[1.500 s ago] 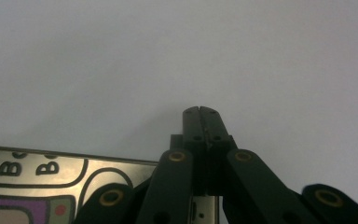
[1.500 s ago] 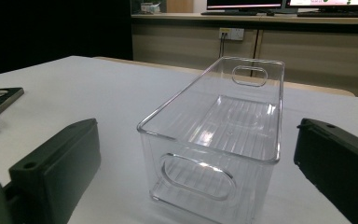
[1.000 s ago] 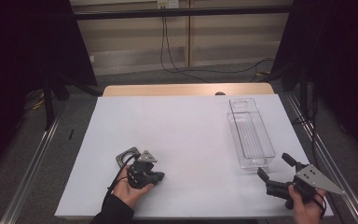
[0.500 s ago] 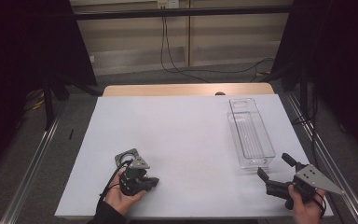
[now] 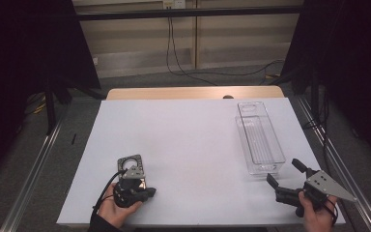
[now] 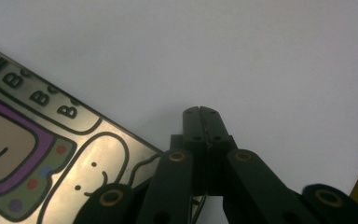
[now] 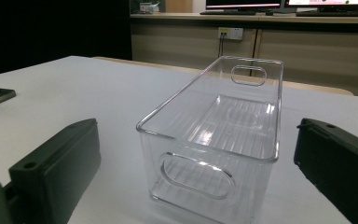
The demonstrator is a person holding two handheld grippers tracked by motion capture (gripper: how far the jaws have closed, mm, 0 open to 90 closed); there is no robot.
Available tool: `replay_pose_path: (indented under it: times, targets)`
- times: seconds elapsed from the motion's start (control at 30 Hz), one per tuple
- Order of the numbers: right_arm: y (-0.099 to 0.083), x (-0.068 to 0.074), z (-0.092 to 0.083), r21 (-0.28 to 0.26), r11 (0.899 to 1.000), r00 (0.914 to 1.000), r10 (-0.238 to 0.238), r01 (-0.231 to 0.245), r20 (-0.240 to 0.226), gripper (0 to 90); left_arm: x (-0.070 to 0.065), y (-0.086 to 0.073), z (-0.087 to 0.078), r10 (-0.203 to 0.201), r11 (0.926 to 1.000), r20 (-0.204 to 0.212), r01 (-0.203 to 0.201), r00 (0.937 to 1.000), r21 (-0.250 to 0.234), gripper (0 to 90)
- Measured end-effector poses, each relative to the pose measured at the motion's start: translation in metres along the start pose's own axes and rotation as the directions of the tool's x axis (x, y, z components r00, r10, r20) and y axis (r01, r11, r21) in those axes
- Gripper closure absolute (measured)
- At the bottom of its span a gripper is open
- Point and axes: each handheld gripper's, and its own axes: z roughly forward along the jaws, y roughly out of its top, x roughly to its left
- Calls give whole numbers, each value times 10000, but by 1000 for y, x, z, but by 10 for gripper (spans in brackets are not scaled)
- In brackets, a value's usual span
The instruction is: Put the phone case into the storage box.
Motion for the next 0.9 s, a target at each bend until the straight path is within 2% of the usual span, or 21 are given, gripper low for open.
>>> replay_pose_path:
  times: [0.17,0.53,0.77,0.9]
  targets:
    - [0,0,0,-18,10000,10000,8,-8,1,0,5,-6,-6,-192,9998,-64,192,9998,34,900]
    - [0,-1,-1,-12,10000,10000,-17,17,-10,0,8,-12,-14,-265,9996,-369,268,9990,100,900]
    - [0,-1,-1,-28,10000,10000,-1,1,20,1,13,-23,-24,-561,9984,-444,559,9974,-47,900]
    - [0,-1,-1,-43,10000,10000,20,-19,31,1,13,-27,-28,-513,9987,-679,513,9964,-11,900]
